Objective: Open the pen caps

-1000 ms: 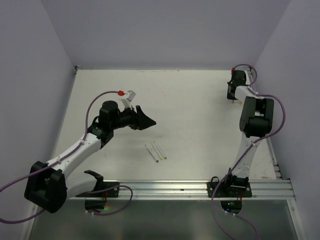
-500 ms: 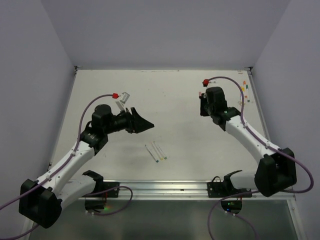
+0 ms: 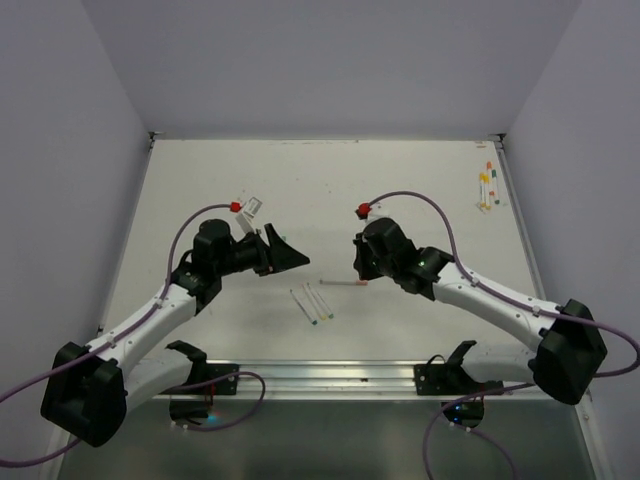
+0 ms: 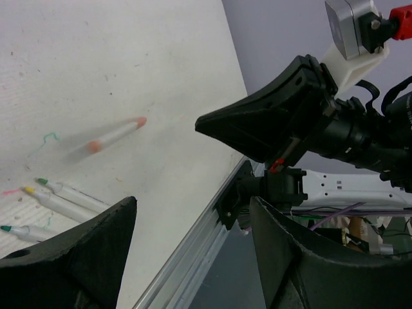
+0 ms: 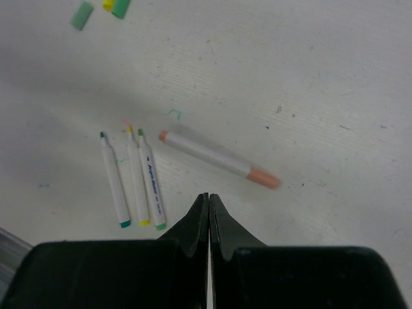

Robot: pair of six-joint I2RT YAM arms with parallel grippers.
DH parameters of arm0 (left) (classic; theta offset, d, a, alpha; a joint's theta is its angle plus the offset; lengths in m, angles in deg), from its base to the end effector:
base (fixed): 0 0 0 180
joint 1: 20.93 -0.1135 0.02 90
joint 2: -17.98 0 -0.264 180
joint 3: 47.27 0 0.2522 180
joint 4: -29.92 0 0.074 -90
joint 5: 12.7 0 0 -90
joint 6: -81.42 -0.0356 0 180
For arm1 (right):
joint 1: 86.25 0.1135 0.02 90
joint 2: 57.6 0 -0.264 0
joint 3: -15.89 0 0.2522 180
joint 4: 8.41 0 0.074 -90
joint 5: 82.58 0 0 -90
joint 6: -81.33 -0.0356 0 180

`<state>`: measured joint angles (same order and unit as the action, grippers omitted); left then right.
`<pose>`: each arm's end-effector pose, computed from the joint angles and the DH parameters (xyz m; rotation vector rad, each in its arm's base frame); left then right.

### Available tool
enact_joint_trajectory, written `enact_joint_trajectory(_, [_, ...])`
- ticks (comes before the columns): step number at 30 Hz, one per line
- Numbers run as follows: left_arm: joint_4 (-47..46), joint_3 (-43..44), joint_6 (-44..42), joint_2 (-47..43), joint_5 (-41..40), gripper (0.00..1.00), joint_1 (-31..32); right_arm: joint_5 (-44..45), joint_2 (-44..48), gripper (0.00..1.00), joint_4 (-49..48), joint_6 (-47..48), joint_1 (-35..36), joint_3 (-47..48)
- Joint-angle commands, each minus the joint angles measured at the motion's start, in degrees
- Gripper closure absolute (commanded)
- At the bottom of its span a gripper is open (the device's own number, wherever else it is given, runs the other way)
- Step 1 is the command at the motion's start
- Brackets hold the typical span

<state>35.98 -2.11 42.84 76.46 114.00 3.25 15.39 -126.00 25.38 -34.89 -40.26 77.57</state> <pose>0.1958 -0.1112 0.2464 -0.0149 2.1375 -1.4488 0.1817 0.1809 0.2585 -0.3248 2.2978 0.4994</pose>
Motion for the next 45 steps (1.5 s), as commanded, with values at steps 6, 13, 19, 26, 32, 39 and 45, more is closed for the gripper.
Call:
enact_joint_trajectory(6, [-1.7,-1.86,-0.18,0.14,-0.94,0.26,0.16,7.25,-10.87,0.98,1.68,0.03,-0.38,6.39])
enact_joint_trajectory(13, [0.31,-1.43,-1.67,0.06,-0.85,0.26,0.16,-0.21,-12.99,0.79,-3.5,-6.03,-0.38,3.42])
enact_joint_trajectory(19, [0.06,-1.87,-1.67,-0.03,-0.59,0.26,0.16,-3.83,-15.09,0.69,-5.26,-14.72,-0.38,2.7])
enact_joint_trajectory(26, [0.76,-2.13,-1.76,-1.43,-0.5,0.26,0.16,-4.01,-18.52,0.7,-4.65,-20.54,-0.3,1.92])
enact_joint_trajectory(32, [1.38,-1.87,-2.2,-1.18,-0.5,0.26,0.16,-1.12,-19.58,0.7,-3.51,-20.55,-0.38,-0.11])
enact_joint_trajectory(39, [1.29,-1.69,-2.29,-0.47,-0.32,0.26,0.16,3.98,-22.83,0.69,-0.17,-17.99,-0.38,3.4])
enact_joint_trajectory(45, [1.73,-1.87,-2.55,-0.82,-0.94,0.26,0.16,7.94,-29.41,0.68,1.5,-14.48,-1.7,8.76])
